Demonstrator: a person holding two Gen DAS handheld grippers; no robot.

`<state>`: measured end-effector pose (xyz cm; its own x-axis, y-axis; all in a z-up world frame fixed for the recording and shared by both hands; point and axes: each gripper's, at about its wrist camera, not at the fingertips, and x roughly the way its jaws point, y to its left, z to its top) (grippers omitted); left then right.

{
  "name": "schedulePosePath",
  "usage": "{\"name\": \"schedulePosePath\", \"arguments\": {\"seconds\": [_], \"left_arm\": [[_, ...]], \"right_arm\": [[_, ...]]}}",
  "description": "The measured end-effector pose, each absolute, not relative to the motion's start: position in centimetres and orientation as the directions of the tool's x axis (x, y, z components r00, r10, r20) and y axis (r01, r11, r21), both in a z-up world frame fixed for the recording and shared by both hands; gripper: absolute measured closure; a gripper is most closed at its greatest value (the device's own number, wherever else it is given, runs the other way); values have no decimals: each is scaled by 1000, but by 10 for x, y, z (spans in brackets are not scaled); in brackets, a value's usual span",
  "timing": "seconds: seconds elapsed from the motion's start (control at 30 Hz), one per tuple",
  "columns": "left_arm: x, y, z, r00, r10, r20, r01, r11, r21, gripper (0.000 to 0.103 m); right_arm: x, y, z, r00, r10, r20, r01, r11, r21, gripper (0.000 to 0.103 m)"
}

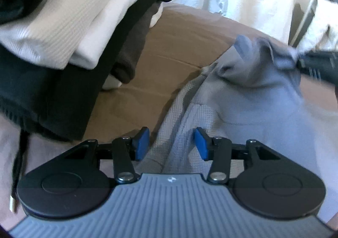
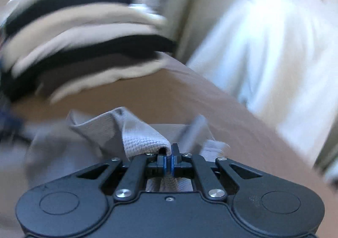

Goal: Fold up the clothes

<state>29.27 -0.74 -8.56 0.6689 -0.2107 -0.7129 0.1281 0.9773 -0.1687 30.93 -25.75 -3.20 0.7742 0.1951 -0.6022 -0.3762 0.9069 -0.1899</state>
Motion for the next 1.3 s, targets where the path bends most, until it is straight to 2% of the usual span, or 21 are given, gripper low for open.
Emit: {"name": "schedulePosePath", "arguments": {"seconds": [0.07,0.17,0.37,0.47,0.53,0.6,0.67,0.7,0.77,0.8,0.83,0.87,0.9,0.97,1.03,1.07,1.1,1.13,1.2,1.3], "left_arm": [[292,-7,-89,661,-204,-723,119,979,-167,57],[291,-5,-90,655,-216,-724,103,975,-198,57],[286,-5,-86,669,-219,-711,116,975,-190,57],[286,-10,-89,667,-200,-718,116,979,-166,55],[290,-11,-94,662,-186,-726,112,982,-149,54],[295,-12,-96,663,-178,-727,111,984,-140,51],[300,-16,-95,665,-178,-726,118,984,-134,47],[301,-17,-95,665,-180,-725,121,984,-133,45],[303,-18,-97,664,-185,-724,123,983,-139,42],[304,-19,-98,665,-187,-723,123,982,-141,41],[303,-20,-99,671,-184,-718,122,983,-138,49],[303,-22,-100,686,-175,-707,115,984,-132,65],[303,-23,-101,699,-168,-696,109,986,-128,85],[302,-26,-97,699,-181,-691,100,983,-156,85],[301,-30,-91,711,-169,-683,93,985,-147,81],[302,-31,-90,705,-155,-692,92,988,-127,81],[302,-32,-89,699,-140,-701,92,990,-106,72],[302,-33,-88,693,-125,-711,91,992,-85,58],[301,-27,-87,677,-101,-729,88,995,-56,46],[300,-10,-82,664,-138,-735,99,990,-98,42]], "right_arm": [[331,-276,-37,741,206,-640,-322,944,-69,100],[346,-286,-49,736,179,-653,-270,962,-41,98],[351,-286,-55,781,38,-624,-191,965,-181,101],[351,-287,-61,763,-19,-646,-185,951,-246,99],[362,-291,-65,741,-36,-671,-188,947,-259,86],[364,-304,-66,720,-34,-693,-138,972,-191,44],[365,-323,-67,705,54,-708,-105,994,-29,36],[368,-331,-69,686,128,-716,-106,992,75,35],[374,-345,-79,647,224,-729,-71,970,234,35],[376,-350,-83,641,247,-726,-50,958,282,44],[375,-351,-82,658,251,-710,-51,956,290,67],[374,-350,-78,677,252,-691,-75,958,276,98],[372,-348,-71,705,236,-669,-99,967,236,98],[363,-345,-55,789,184,-586,-129,982,135,98],[368,-349,-62,767,115,-631,-98,993,62,97],[371,-351,-68,739,73,-669,-75,997,26,71],[372,-356,-74,706,34,-708,-50,999,-2,54],[371,-359,-78,685,-3,-728,-30,999,-32,51],[362,-359,-76,700,-59,-712,-13,995,-95,45],[354,-350,-65,713,-161,-682,15,977,-215,43]]}}
